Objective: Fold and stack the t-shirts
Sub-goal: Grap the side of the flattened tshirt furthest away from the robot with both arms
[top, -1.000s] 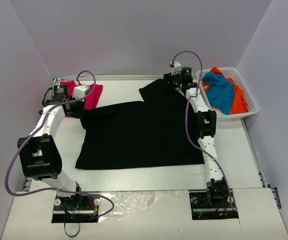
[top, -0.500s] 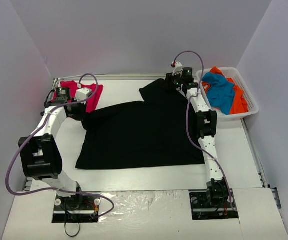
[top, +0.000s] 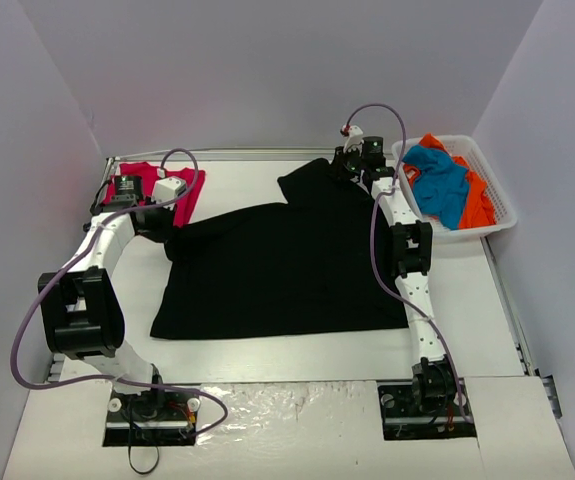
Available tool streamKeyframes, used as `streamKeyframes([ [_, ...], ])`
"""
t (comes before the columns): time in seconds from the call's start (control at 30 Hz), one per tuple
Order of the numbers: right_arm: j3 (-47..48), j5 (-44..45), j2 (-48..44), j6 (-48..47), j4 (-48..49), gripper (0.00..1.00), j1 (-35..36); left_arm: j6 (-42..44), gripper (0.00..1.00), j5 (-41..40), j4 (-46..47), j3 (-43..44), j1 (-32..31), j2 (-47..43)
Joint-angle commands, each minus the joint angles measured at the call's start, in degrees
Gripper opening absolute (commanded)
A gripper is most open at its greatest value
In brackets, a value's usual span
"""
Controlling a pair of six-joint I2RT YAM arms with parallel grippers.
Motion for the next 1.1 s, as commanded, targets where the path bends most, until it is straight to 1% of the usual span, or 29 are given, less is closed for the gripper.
streamKeyframes([
  [0.0,1.9,1.1,0.7,-0.2,0.1,0.11,0.4,1.0,0.02,1.0,-0.8,0.4,-0.4,0.0],
  [0.1,2.3,3.3,0.7,-0.5,0.0,0.01,0.4,1.1,0.02,1.0,-0.7,0.4,-0.4,0.4],
  [0.13,2.5,4.0,0.7,-0.7,0.1,0.0,0.4,1.2,0.02,1.0,-0.7,0.4,-0.4,0.4],
  [0.37,2.0,4.8,-0.4,-2.3,-0.6,0.0,0.7,1.2,0.02,0.7,-0.6,0.5,-0.7,0.2],
  [0.53,-0.2,4.8,-4.8,-3.4,-1.7,0.0,0.9,0.5,0.02,-0.1,-1.3,2.8,-0.7,0.7],
  [0.63,-3.4,5.0,-8.9,-4.6,-2.6,0.0,0.6,0.4,0.02,-0.1,-2.6,5.8,-0.8,1.5],
  [0.77,-9.7,3.9,-15.1,-5.8,-3.0,0.0,-0.1,0.7,0.02,-0.3,-3.0,7.6,-0.7,1.6],
  [0.9,-18.2,3.2,-23.0,-7.1,-3.0,0.0,-0.5,1.1,0.02,-0.1,-2.8,7.4,-0.5,1.3],
  [1.07,-24.6,3.2,-29.4,-8.0,-3.0,0.0,-0.9,1.3,0.02,0.7,-2.2,5.4,-0.4,-0.2],
])
